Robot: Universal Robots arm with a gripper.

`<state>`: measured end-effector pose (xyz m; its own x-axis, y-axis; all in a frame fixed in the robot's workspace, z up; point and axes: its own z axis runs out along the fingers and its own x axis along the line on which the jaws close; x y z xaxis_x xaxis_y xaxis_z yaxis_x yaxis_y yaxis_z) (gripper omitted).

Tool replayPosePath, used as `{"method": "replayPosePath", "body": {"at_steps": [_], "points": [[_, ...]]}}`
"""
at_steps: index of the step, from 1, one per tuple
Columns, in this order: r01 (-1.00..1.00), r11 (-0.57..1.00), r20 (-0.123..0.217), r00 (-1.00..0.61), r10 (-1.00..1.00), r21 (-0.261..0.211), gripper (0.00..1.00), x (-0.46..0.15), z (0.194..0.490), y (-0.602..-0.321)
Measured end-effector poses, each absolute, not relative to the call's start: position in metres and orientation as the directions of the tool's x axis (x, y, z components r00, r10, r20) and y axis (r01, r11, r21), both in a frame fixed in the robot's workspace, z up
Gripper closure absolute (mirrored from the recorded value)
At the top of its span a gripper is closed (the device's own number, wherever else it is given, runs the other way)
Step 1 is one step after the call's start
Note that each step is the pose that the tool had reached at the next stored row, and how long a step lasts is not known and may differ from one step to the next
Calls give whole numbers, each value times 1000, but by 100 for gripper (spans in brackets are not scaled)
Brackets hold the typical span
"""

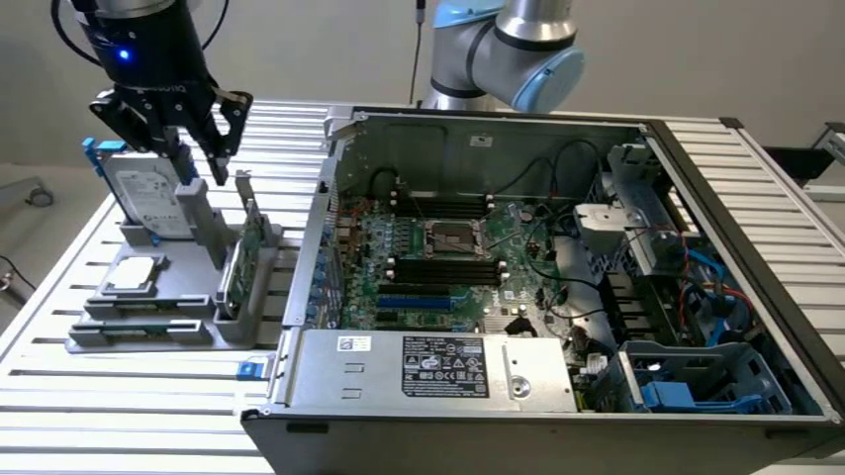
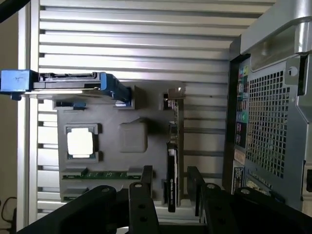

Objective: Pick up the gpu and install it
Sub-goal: 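Pick up the gpu and move the gpu toward the slot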

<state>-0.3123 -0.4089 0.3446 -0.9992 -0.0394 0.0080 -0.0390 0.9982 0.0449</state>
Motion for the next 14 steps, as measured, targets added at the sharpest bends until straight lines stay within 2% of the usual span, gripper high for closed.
{"method": "replayPosePath", "body": {"at_steps": [14], "points": [[-103,994,8,-995,-103,45,58,-307,319,-417]]}}
